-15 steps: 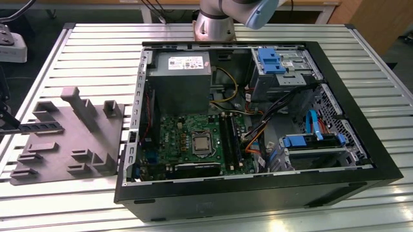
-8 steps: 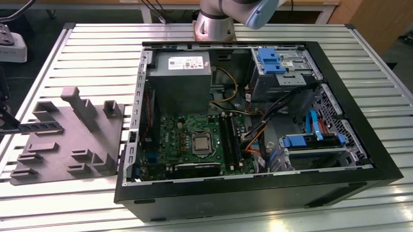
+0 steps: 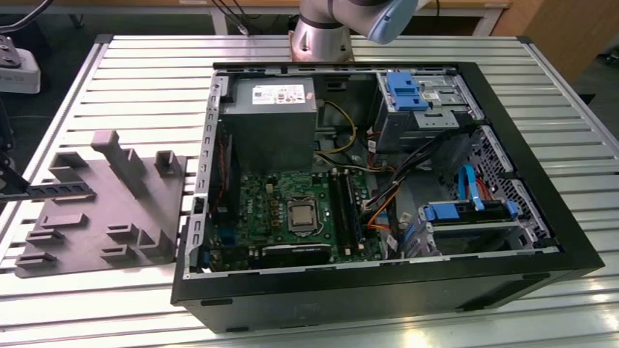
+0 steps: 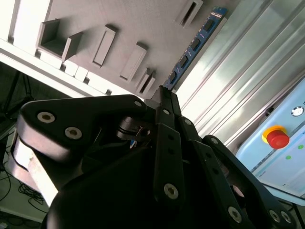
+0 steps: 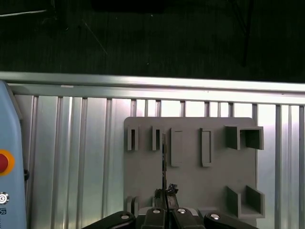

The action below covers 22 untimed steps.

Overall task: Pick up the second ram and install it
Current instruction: 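Pick up the second ram and move it above second insertion slot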

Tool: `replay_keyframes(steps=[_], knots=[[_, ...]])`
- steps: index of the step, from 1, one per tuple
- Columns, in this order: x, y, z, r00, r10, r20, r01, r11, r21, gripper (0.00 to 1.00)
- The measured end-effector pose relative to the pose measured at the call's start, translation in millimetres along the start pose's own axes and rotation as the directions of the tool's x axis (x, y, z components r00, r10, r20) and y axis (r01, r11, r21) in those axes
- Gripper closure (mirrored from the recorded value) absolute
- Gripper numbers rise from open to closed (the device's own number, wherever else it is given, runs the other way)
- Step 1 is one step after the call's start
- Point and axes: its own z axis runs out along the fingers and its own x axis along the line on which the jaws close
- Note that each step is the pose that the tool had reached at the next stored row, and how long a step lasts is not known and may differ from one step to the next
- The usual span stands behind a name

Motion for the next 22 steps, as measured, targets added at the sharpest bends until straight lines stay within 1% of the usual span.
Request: replay_keyframes(steps=[10,22], knots=[[-0.1,0.2,-5.6,1.0000,0.000,0.0001,0.000,1.0000,0.0001,0.88],[-0.3,0.3,-10.5,1.0000,0.000,0.0001,0.000,1.0000,0.0001,0.88]])
